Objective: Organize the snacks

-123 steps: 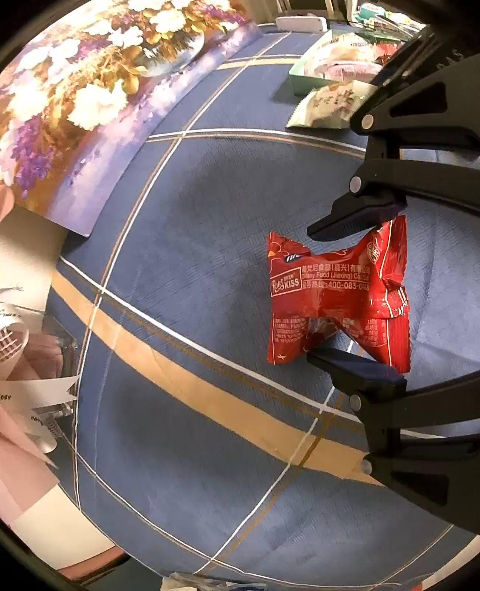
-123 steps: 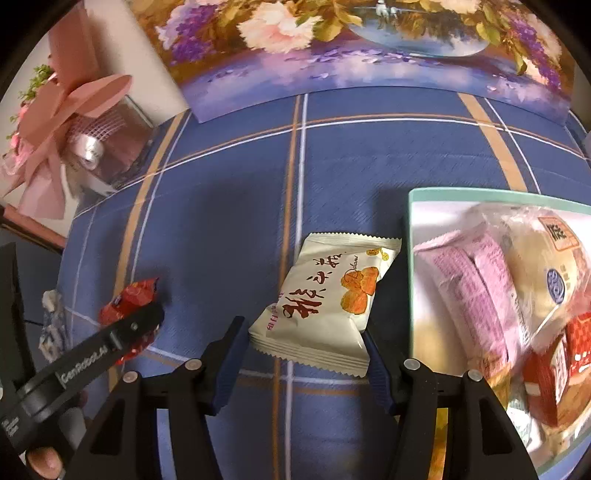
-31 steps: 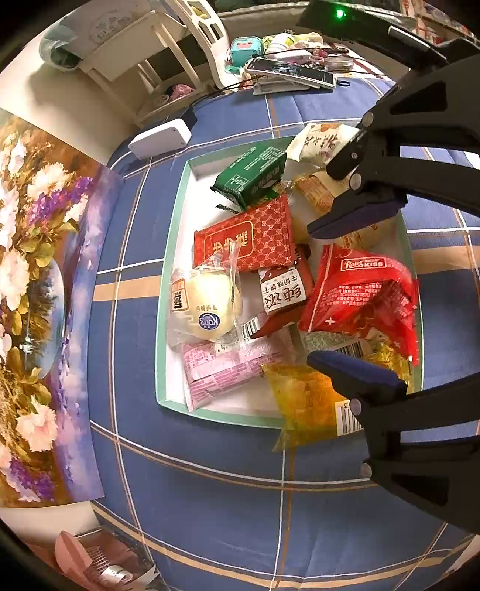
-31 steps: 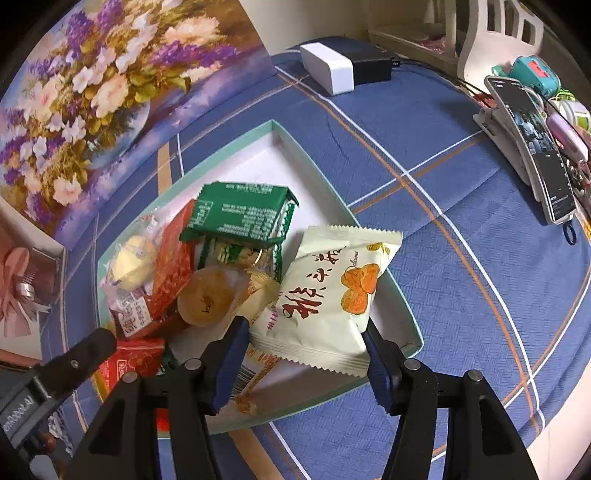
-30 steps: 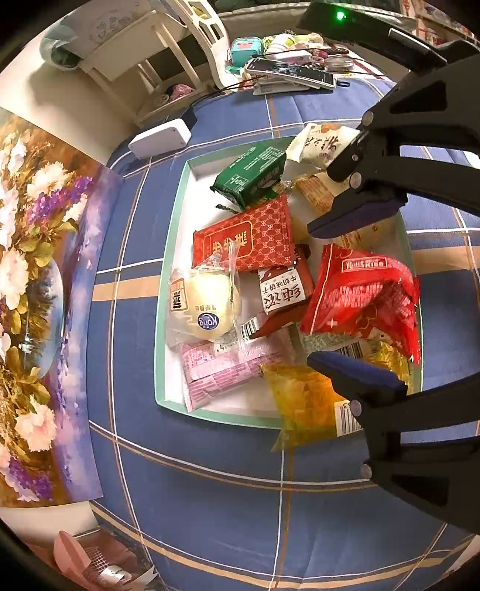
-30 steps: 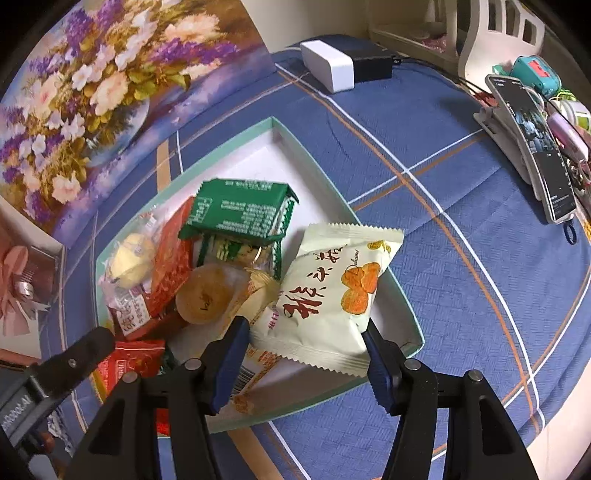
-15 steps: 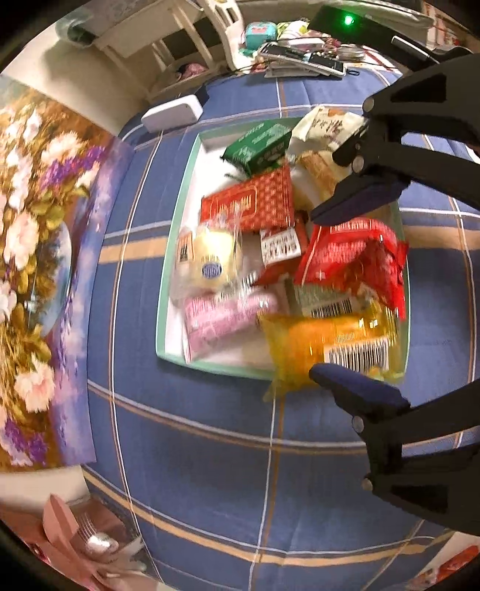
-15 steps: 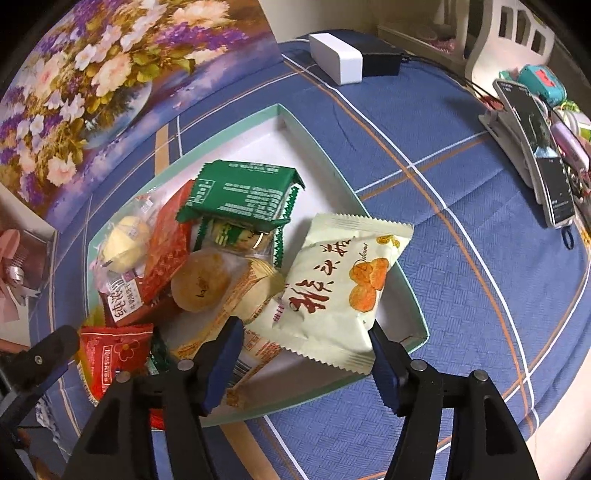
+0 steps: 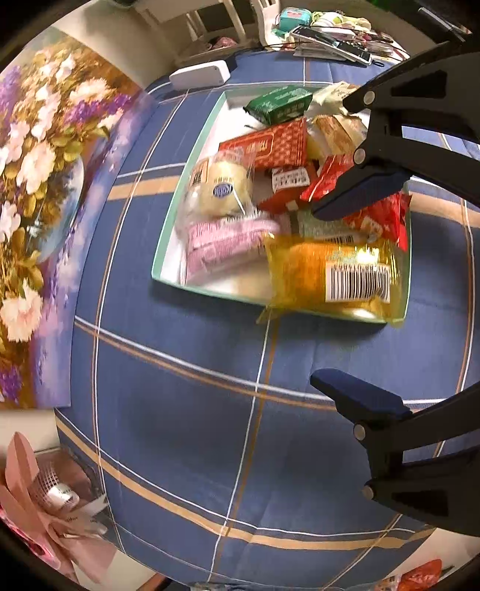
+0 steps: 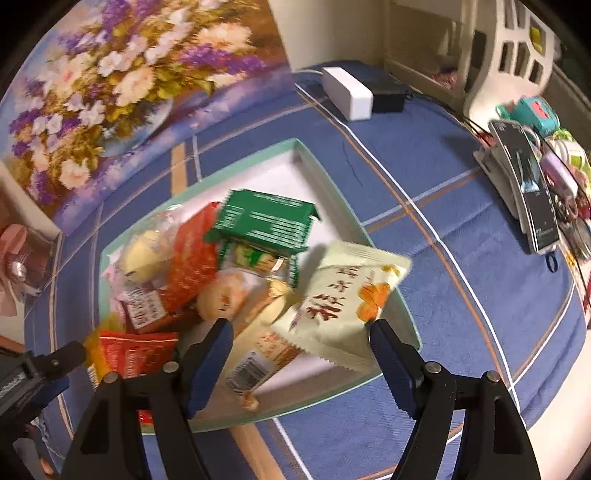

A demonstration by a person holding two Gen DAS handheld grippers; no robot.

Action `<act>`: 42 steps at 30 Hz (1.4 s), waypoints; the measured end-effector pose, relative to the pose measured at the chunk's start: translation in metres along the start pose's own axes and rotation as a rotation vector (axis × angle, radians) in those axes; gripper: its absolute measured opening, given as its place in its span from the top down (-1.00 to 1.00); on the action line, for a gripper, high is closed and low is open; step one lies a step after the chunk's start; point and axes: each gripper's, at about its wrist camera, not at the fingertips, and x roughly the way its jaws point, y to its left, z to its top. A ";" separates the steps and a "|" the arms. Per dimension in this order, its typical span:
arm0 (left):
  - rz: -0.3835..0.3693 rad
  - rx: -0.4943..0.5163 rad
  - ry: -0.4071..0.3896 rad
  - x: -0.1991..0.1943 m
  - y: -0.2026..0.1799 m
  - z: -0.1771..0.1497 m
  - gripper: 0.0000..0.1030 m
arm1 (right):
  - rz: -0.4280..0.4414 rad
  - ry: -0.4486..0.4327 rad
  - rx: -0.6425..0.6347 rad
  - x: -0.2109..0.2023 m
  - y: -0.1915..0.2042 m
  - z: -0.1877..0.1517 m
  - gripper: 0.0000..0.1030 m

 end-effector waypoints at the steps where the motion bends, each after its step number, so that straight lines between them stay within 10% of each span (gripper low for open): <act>1: 0.005 -0.003 -0.002 0.000 0.001 0.001 -0.61 | 0.012 -0.009 -0.013 -0.003 0.005 0.000 -0.55; 42: 0.112 -0.004 -0.163 -0.043 0.082 -0.079 -0.95 | 0.067 -0.083 -0.250 -0.057 0.086 -0.091 -1.00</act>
